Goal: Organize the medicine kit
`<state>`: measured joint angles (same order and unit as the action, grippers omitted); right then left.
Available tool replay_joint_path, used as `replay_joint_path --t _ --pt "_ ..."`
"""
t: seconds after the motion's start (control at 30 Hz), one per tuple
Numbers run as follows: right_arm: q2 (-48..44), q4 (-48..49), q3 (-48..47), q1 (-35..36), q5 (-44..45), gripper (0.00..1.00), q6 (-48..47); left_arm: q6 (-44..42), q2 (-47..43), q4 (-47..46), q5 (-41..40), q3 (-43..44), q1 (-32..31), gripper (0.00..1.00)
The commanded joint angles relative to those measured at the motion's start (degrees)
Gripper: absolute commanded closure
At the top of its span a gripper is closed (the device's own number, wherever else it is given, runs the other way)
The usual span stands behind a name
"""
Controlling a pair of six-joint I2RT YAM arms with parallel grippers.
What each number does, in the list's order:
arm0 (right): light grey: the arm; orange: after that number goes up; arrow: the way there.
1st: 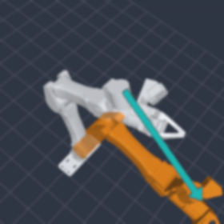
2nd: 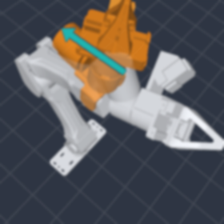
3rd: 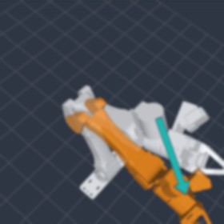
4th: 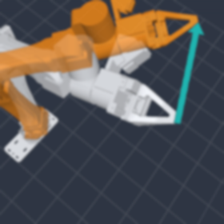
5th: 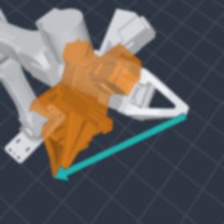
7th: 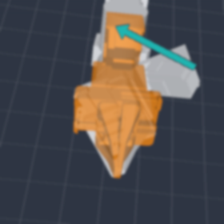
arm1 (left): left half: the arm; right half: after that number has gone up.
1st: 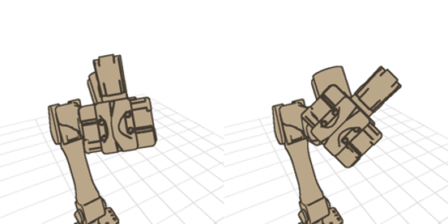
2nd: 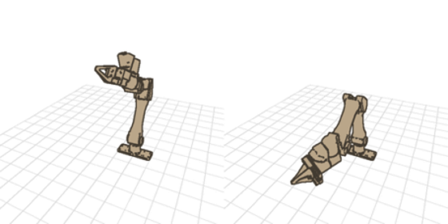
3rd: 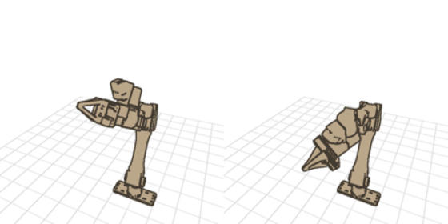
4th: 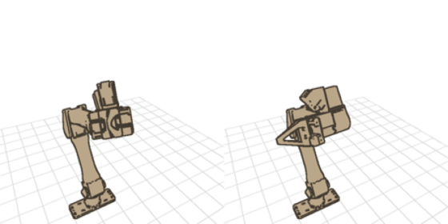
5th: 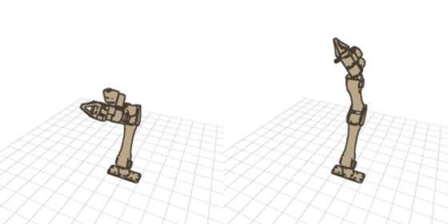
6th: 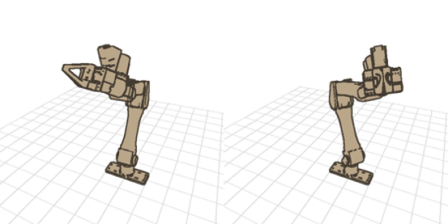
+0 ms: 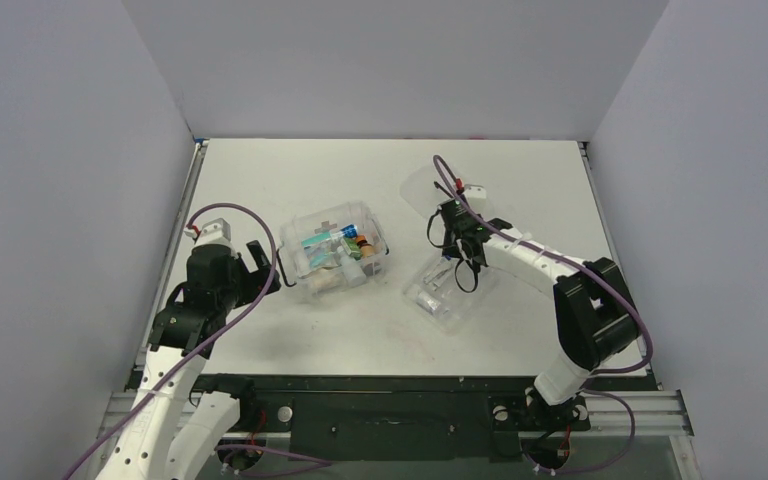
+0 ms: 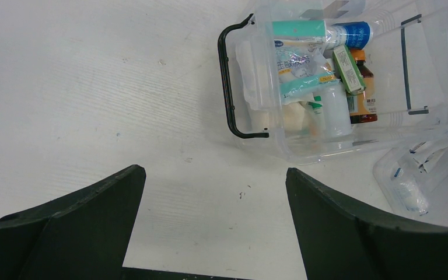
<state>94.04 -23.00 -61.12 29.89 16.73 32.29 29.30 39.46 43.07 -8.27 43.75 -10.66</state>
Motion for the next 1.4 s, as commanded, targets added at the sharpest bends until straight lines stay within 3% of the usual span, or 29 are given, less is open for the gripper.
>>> replay_joint_path --t 0.0,0.93,1.37 --pt "-0.27 5.24 0.31 -1.05 -1.39 0.91 2.42 -0.71 0.01 -2.24 0.56 0.57 0.43 0.1" --pt "4.82 7.1 1.81 -2.73 -0.46 0.88 5.12 -0.71 -0.29 -2.38 0.62 0.61 0.8 0.1" --pt "4.61 6.19 2.06 -2.64 1.48 0.74 5.99 -0.72 -0.56 -2.41 0.8 0.51 0.74 0.1"
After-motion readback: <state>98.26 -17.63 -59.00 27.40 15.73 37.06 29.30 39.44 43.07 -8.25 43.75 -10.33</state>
